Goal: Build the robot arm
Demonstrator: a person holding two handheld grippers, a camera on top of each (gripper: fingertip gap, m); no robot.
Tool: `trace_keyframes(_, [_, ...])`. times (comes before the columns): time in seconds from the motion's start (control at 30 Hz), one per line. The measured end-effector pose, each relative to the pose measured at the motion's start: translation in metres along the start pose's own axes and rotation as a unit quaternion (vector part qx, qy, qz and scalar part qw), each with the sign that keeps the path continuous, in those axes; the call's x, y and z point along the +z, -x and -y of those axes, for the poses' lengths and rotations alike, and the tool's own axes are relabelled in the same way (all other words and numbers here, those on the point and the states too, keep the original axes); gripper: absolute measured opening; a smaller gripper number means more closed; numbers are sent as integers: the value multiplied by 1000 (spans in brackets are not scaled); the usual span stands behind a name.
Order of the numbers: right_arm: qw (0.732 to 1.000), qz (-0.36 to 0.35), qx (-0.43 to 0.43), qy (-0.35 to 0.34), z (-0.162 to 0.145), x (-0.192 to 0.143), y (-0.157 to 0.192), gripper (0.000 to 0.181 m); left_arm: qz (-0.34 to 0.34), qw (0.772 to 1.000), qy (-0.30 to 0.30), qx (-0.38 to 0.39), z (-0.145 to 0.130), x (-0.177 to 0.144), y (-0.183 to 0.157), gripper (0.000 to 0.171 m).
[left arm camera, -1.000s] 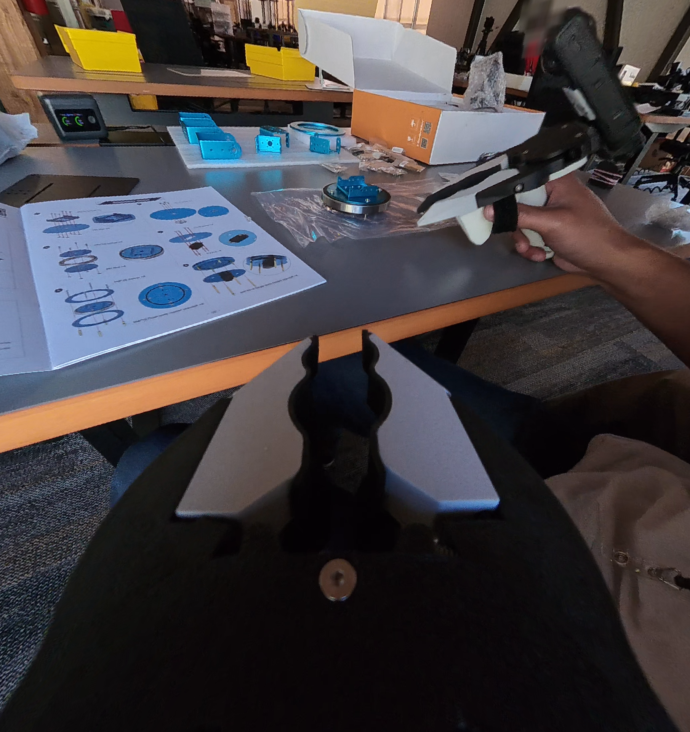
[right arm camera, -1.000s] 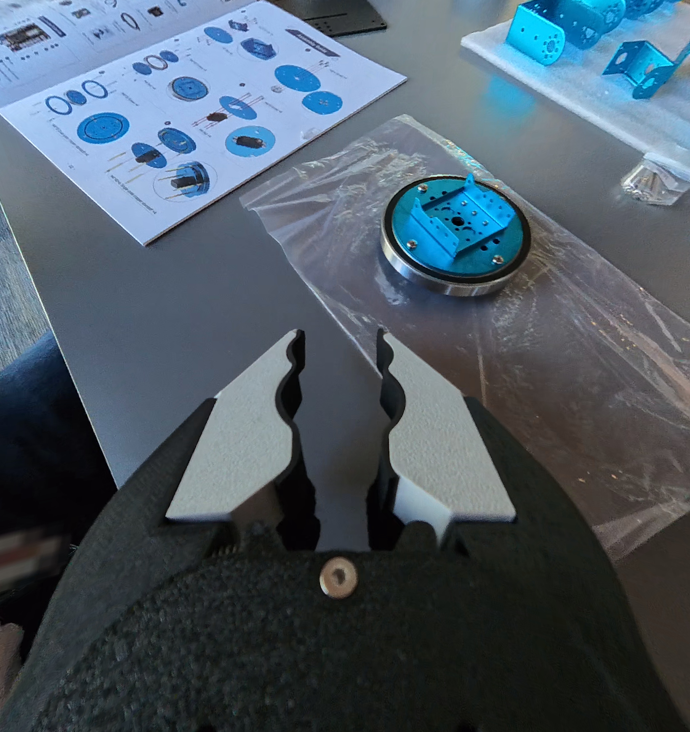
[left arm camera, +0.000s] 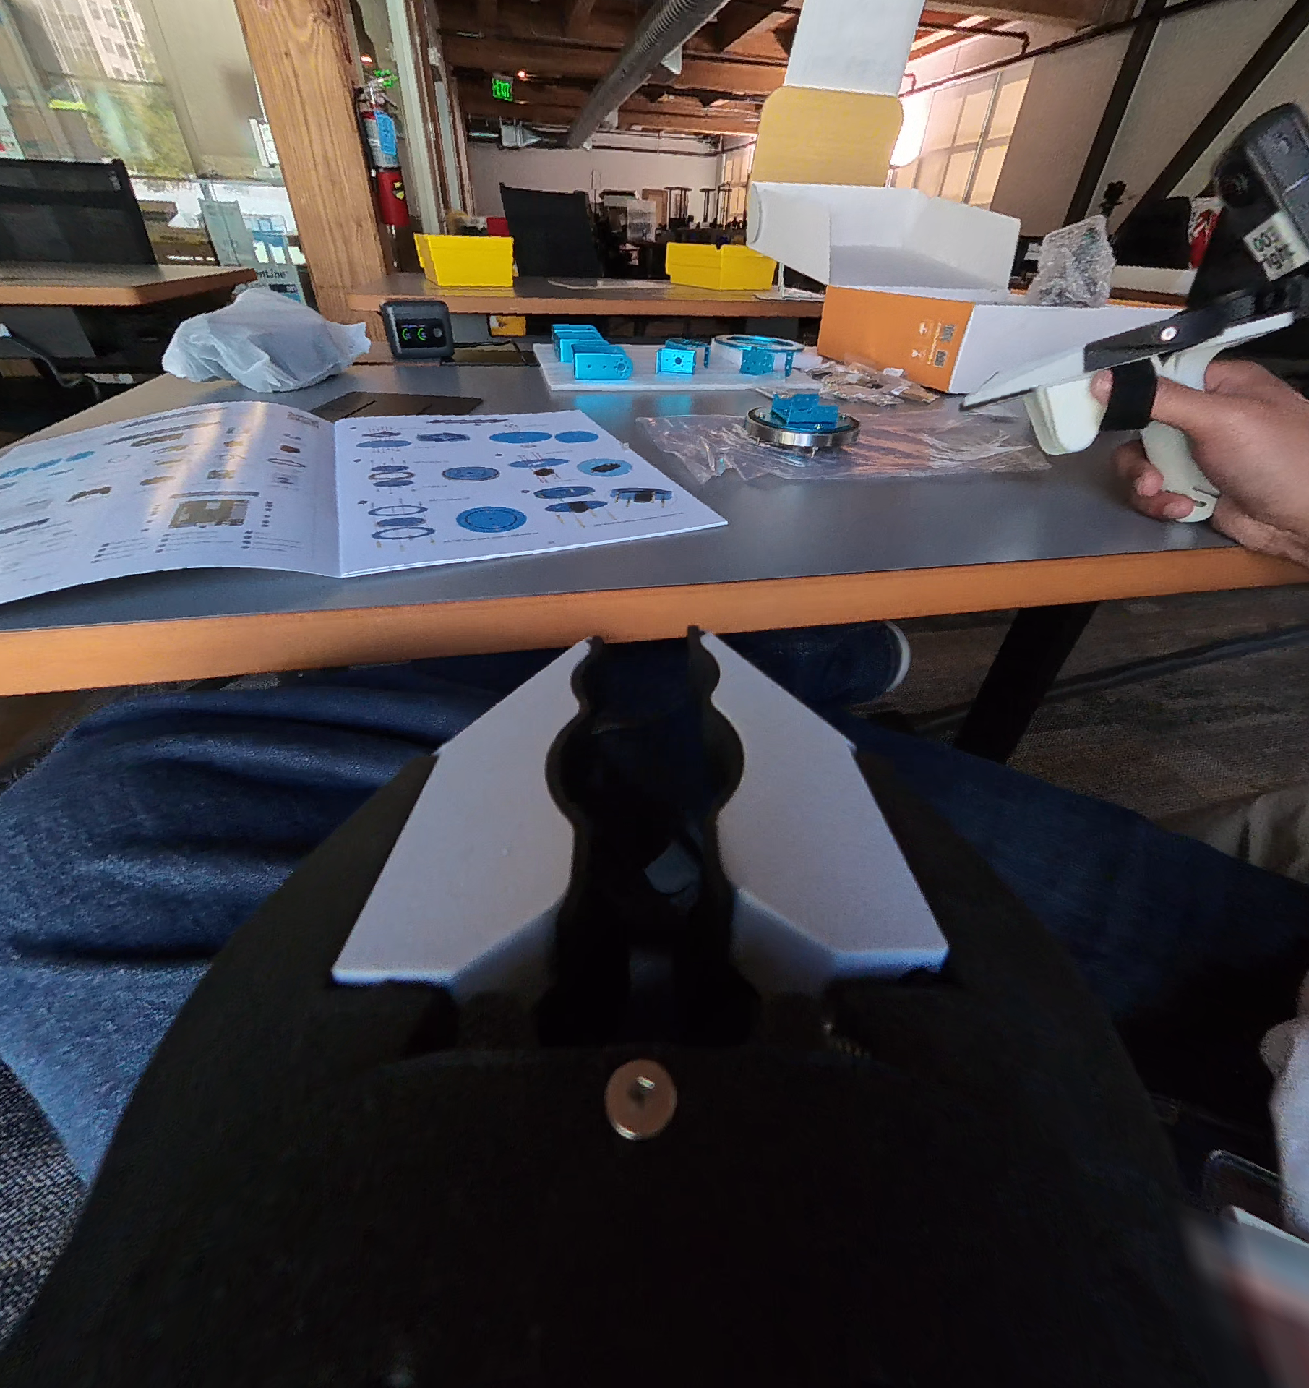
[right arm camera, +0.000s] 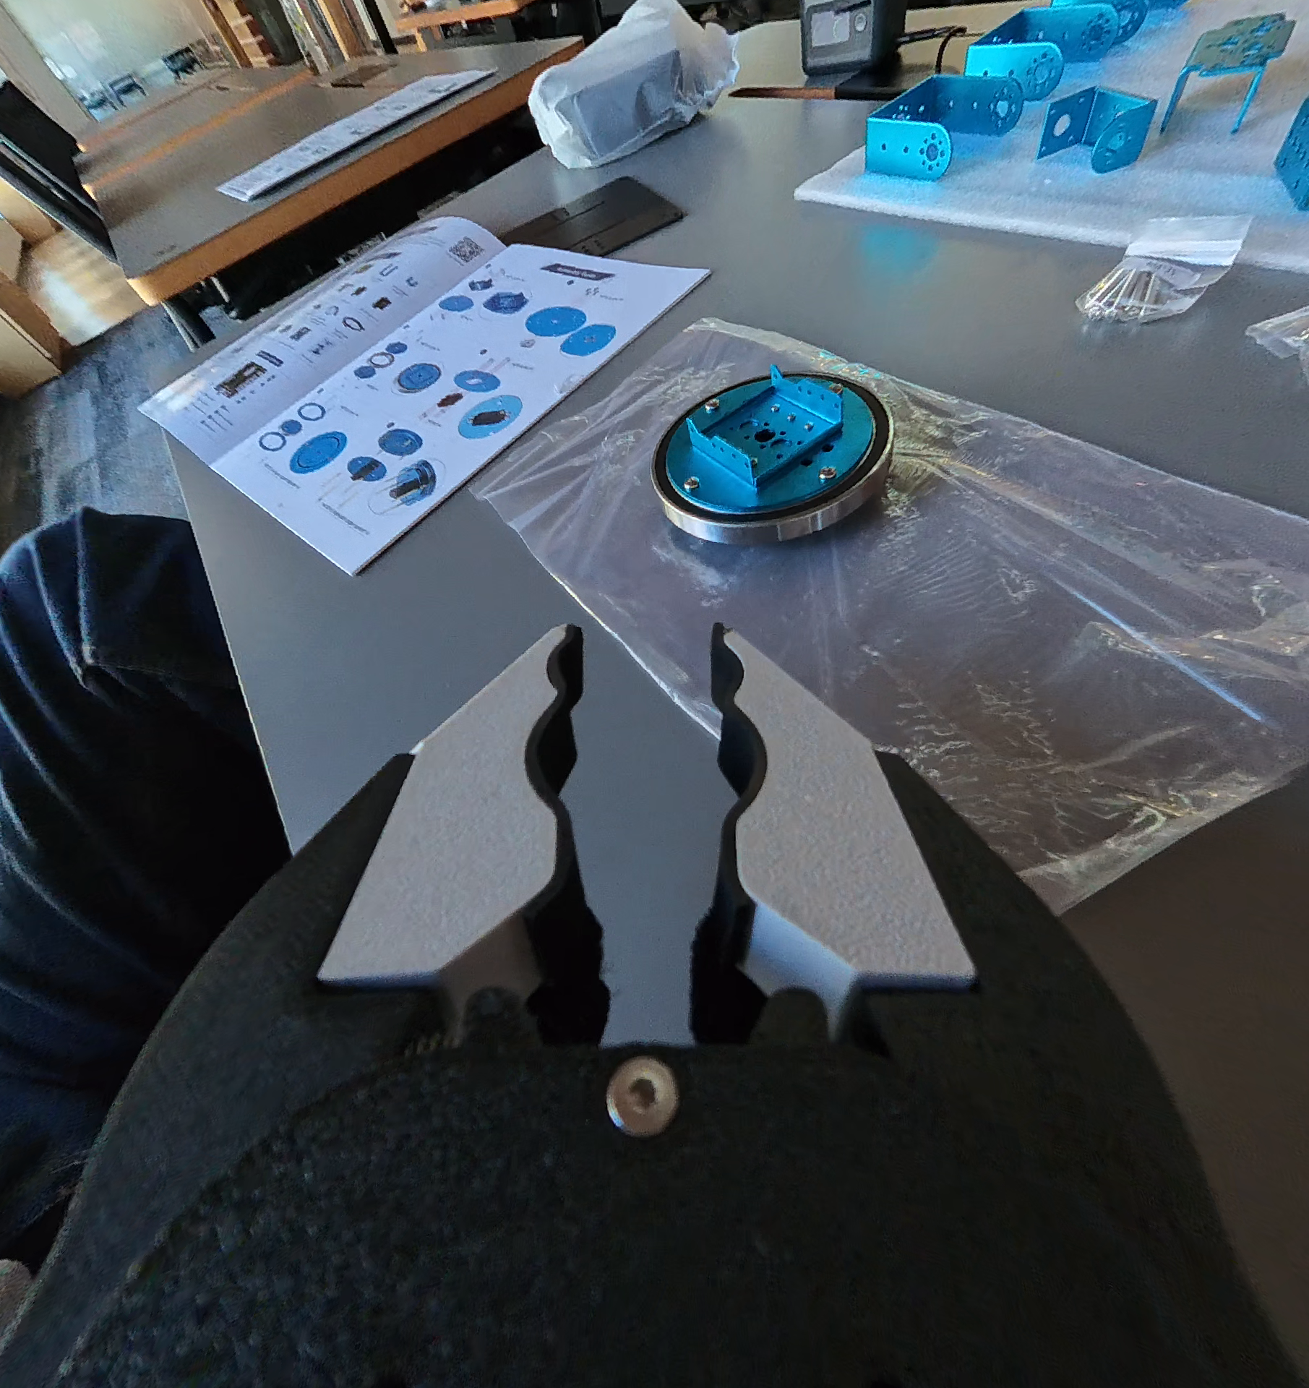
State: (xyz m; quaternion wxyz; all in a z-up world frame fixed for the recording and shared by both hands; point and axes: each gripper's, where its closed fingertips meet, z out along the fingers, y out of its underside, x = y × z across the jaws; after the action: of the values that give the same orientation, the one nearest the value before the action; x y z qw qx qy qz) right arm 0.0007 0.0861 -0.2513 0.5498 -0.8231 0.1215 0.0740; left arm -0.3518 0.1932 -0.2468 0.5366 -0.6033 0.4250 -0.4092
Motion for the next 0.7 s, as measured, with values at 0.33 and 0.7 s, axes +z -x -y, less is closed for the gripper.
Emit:
trace_keyframes(0.33, [1000, 10, 8, -12, 3, -2, 2, 33, -6, 999, 31, 14, -18, 32, 8, 22])
trace_keyframes(0.7, [998, -26, -56, 21, -7, 4, 7, 33, -27, 998, 46, 16, -25, 51, 3, 22])
